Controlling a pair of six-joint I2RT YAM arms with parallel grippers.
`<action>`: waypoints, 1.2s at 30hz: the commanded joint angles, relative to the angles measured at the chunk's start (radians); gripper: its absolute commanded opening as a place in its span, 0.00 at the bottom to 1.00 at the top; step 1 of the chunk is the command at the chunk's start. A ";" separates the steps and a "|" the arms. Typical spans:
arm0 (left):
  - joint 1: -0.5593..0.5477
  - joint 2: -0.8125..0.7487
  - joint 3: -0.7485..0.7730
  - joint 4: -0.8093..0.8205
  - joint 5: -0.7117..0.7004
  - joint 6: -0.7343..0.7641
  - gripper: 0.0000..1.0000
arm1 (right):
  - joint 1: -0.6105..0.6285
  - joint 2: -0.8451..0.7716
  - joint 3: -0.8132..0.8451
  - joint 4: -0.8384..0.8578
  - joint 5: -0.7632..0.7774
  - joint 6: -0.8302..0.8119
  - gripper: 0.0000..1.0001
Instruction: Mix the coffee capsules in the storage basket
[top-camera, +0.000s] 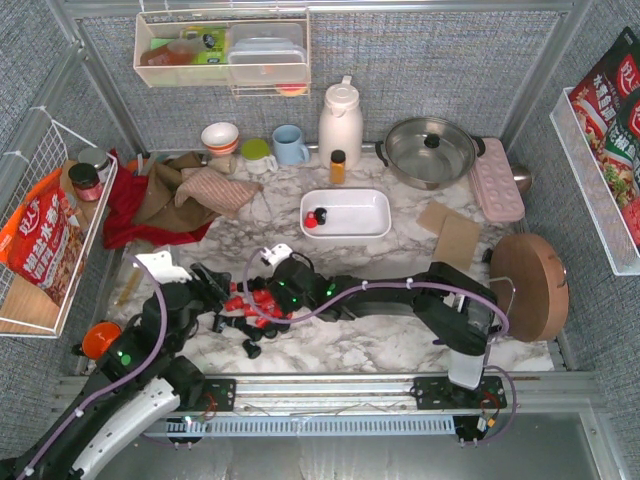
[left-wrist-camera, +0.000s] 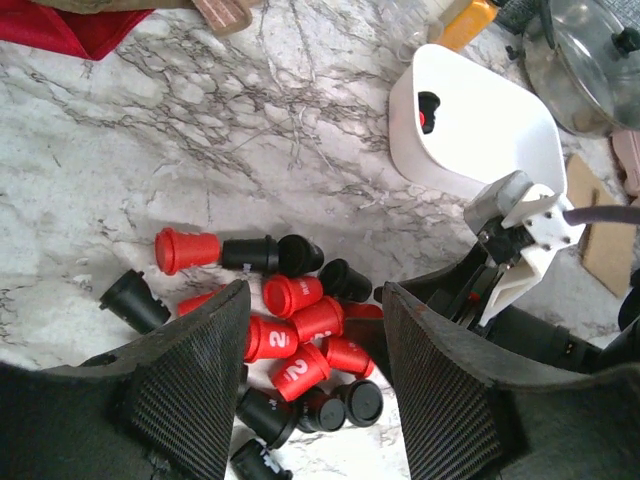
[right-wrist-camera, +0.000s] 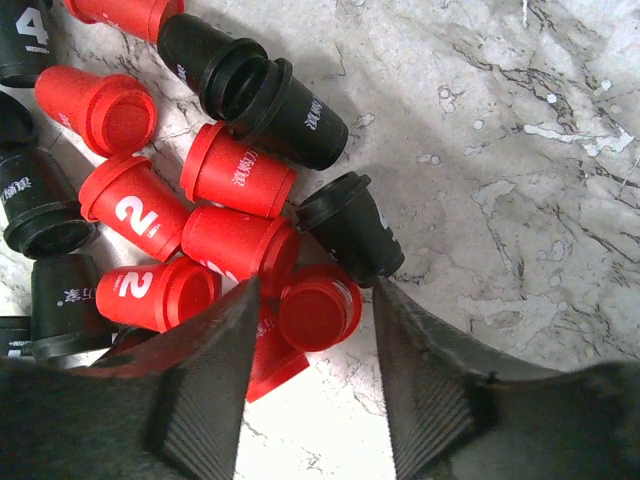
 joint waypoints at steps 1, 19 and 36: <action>0.001 -0.058 -0.037 0.036 -0.021 0.041 0.64 | 0.001 0.017 0.020 -0.015 0.005 0.017 0.47; 0.000 -0.079 -0.044 0.040 -0.036 0.048 0.64 | -0.040 -0.147 -0.003 -0.094 0.110 0.005 0.30; 0.001 -0.026 -0.042 0.039 -0.033 0.051 0.65 | -0.440 -0.207 0.041 0.037 0.136 -0.155 0.30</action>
